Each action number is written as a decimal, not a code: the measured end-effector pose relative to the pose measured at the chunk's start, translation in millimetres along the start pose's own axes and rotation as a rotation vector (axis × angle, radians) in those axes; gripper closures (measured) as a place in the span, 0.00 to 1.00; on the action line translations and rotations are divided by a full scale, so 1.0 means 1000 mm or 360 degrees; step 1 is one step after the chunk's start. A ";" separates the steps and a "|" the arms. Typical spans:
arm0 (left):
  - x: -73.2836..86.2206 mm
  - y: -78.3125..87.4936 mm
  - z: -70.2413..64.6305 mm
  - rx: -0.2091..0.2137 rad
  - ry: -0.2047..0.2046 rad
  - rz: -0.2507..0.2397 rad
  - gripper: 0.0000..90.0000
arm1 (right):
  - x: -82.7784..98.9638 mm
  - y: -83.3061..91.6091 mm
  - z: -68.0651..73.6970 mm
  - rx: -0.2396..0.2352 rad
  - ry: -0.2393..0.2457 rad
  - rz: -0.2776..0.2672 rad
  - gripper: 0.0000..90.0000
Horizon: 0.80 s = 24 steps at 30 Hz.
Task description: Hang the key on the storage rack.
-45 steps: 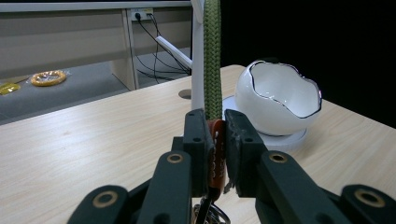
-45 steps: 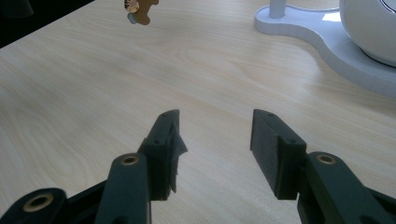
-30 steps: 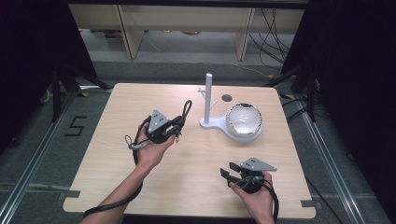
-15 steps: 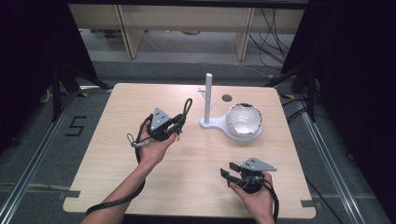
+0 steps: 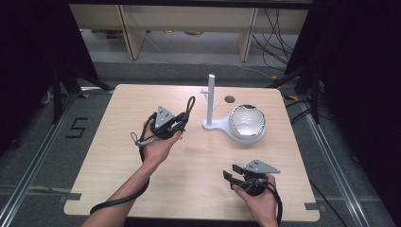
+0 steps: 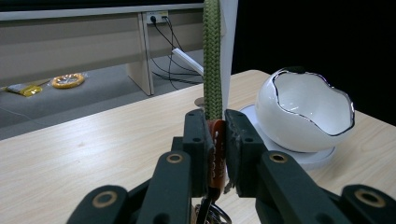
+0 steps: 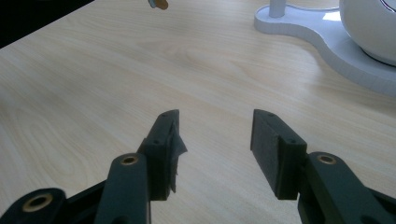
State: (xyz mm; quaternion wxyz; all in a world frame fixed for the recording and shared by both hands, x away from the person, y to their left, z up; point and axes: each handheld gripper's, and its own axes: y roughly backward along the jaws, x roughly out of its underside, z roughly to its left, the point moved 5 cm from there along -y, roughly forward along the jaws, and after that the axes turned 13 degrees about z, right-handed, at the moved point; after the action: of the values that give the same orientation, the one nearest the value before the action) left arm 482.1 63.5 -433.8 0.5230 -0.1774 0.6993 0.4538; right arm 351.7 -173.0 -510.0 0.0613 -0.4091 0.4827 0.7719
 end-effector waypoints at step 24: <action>-0.011 -0.013 0.003 -0.0074 -0.0016 0.0016 0.88 | 0.000 0.001 0.001 -0.0002 -0.0038 0.0007 0.59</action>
State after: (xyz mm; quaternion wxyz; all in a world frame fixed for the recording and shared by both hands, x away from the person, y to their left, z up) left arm 497.7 56.3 -429.9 0.5199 -0.1837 0.6869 0.4734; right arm 350.1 -172.6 -509.3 0.0652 -0.3987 0.4824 0.7772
